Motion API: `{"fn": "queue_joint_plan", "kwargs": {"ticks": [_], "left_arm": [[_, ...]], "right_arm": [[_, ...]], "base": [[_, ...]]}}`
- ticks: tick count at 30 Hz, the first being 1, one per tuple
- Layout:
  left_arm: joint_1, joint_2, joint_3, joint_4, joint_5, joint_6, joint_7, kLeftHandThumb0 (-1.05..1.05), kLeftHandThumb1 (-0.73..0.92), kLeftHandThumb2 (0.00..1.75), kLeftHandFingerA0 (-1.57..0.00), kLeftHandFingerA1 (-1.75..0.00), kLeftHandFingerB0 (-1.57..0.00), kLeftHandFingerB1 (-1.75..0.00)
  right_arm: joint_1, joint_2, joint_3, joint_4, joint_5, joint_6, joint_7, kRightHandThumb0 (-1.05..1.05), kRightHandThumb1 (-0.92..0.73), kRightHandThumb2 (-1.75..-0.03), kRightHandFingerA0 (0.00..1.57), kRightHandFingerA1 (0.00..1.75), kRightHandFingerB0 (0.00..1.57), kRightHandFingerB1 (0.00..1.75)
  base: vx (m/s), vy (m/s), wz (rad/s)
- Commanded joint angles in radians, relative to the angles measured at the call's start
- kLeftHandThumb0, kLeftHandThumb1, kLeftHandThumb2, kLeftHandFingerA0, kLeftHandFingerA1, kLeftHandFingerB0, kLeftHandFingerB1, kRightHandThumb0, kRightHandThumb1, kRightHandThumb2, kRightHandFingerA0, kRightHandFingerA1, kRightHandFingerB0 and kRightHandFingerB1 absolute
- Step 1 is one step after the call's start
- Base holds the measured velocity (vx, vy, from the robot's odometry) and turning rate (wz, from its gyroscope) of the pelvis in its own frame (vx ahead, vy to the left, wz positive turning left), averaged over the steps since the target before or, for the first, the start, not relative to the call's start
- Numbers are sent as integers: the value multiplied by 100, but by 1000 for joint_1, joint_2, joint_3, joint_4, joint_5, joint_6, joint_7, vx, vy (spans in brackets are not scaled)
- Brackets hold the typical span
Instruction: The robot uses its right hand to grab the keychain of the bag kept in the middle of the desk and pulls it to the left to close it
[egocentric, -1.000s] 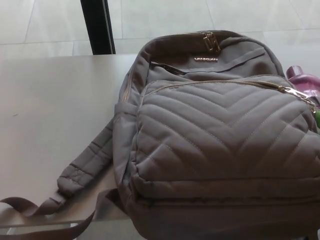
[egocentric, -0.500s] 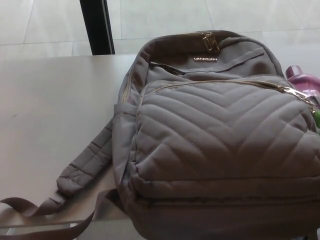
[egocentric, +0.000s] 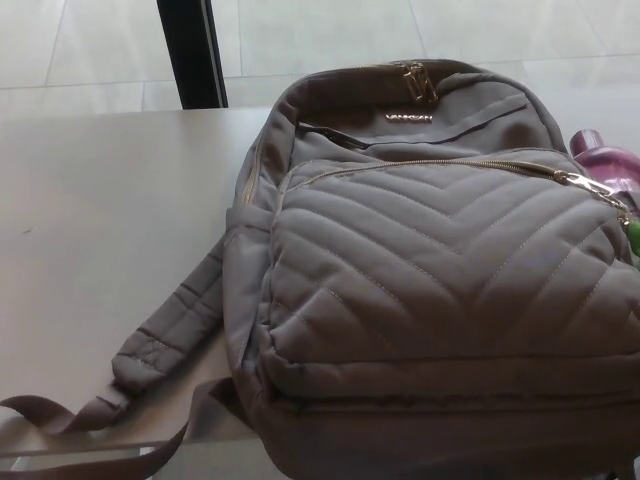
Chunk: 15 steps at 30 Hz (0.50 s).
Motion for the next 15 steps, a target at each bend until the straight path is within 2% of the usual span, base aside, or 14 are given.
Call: {"fn": "queue_joint_plan", "kwargs": {"ticks": [1,2,3,4,6,7,8,10,11,14,15], "left_arm": [[-18,1,20,10,-26,-72,-16,-27,74,62,-45,-58,-37,-46],[-21,0,21,16,-27,-71,-18,-26,75,62,-45,-56,-39,-46],[-23,1,22,17,-28,-70,-19,-26,75,62,-45,-56,-39,-46],[-35,-1,22,42,-26,-57,-13,-26,74,61,-48,-59,-44,-48],[-34,-7,20,47,-25,-58,-10,-26,74,61,-48,-59,-44,-48],[-30,-9,16,53,-23,-62,-10,-28,74,61,-48,-59,-44,-48],[-20,-10,14,59,-21,-64,-13,-27,73,61,-48,-60,-45,-48],[-14,-13,17,59,-24,-61,-11,-27,73,61,-48,-60,-45,-48],[-7,-9,13,51,-20,-58,-15,-28,73,61,-48,-60,-45,-49],[0,-7,10,44,-19,-55,-20,-28,74,61,-48,-60,-44,-48],[-4,-6,1,47,-8,-41,-16,-28,74,61,-48,-59,-43,-47]], "right_arm": [[-244,-130,66,-325,168,115,90,-77,-39,-83,53,63,27,52],[-256,-124,80,-358,195,144,115,-65,-48,-55,55,57,32,44],[-266,-118,85,-371,204,160,124,-65,-48,-55,55,57,32,44],[-271,-113,156,-432,197,149,201,-83,-44,-80,45,60,29,47],[-276,-115,163,-439,193,156,213,-83,-44,-80,45,60,29,47],[-269,-119,186,-464,172,159,216,-81,-51,-56,42,55,33,44],[-250,-121,243,-521,122,141,228,-78,-53,-57,36,54,26,43],[-243,-118,281,-551,92,116,241,-78,-53,-57,36,54,26,43],[-229,-117,317,-594,66,114,242,-74,-42,-82,28,58,19,48],[-212,-110,354,-647,53,120,245,-74,-42,-82,27,59,19,48],[-162,-108,394,-712,20,143,245,-72,-44,-82,24,51,13,41]], "base": [[0,0,0],[0,0,0],[0,0,0],[0,0,0],[0,0,0],[0,0,0],[0,0,0],[0,0,0],[0,0,0],[0,0,0],[0,0,0]]}}
